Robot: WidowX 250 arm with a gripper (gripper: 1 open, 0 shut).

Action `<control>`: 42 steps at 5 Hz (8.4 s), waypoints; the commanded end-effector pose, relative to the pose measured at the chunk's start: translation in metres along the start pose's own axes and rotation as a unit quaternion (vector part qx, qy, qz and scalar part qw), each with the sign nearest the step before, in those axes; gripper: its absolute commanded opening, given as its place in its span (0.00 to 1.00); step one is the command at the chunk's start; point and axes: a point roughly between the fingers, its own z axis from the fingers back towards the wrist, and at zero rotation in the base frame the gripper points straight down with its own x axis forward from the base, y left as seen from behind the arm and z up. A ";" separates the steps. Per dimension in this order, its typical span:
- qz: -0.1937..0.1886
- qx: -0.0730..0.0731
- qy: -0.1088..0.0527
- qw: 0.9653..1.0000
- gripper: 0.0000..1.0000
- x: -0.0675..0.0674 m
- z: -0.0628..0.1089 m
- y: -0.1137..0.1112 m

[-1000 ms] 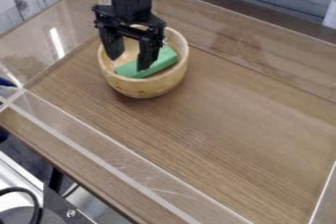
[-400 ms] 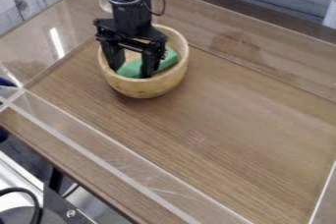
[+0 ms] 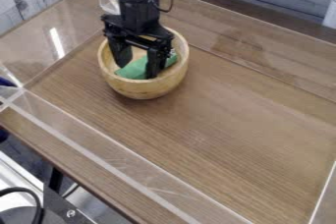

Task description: Remove the green block from inside the brown bowl and put it on the table

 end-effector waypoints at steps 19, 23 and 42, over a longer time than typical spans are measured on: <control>-0.021 0.097 -0.003 0.995 1.00 0.077 0.005 0.039; -0.031 0.066 0.014 0.997 0.00 0.085 -0.023 0.050; -0.178 0.003 -0.026 0.984 0.00 0.014 -0.023 -0.132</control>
